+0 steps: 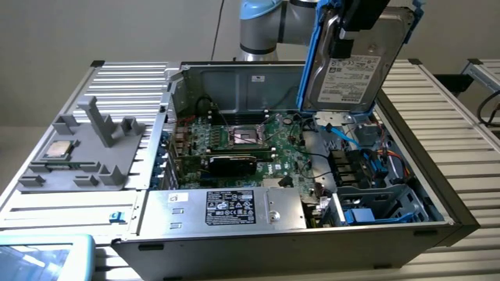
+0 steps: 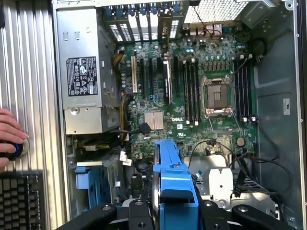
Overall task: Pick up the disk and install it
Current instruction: 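Insert the disk into the insertion slot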
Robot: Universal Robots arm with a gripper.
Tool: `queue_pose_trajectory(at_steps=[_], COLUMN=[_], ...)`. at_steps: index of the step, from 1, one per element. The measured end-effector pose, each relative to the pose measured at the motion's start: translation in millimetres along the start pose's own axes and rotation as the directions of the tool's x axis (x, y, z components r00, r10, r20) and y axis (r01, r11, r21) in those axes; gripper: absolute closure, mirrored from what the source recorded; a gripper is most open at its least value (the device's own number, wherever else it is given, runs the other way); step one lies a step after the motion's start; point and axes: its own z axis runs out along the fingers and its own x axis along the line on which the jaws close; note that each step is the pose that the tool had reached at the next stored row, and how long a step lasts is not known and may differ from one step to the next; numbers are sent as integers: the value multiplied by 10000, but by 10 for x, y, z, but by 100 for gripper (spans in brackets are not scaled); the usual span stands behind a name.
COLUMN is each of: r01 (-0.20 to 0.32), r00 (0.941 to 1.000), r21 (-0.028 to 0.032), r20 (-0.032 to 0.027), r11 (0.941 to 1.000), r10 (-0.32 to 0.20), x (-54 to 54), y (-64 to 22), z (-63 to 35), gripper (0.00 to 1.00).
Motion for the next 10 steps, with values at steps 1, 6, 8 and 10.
queue_pose_trajectory(at_steps=[1,6,8,10], r01=[-1,0,0,0], r00=[10000,10000,10000,10000], r21=[-5,-98,-154,-224], r20=[-2,-18,-30,-44], r11=[10000,10000,9999,9997], r10=[1,0,-1,-1], x=[35,207,263,317], y=[-6,-82,-124,-173], z=[1,2,2,2], gripper=[63,63,63,63])
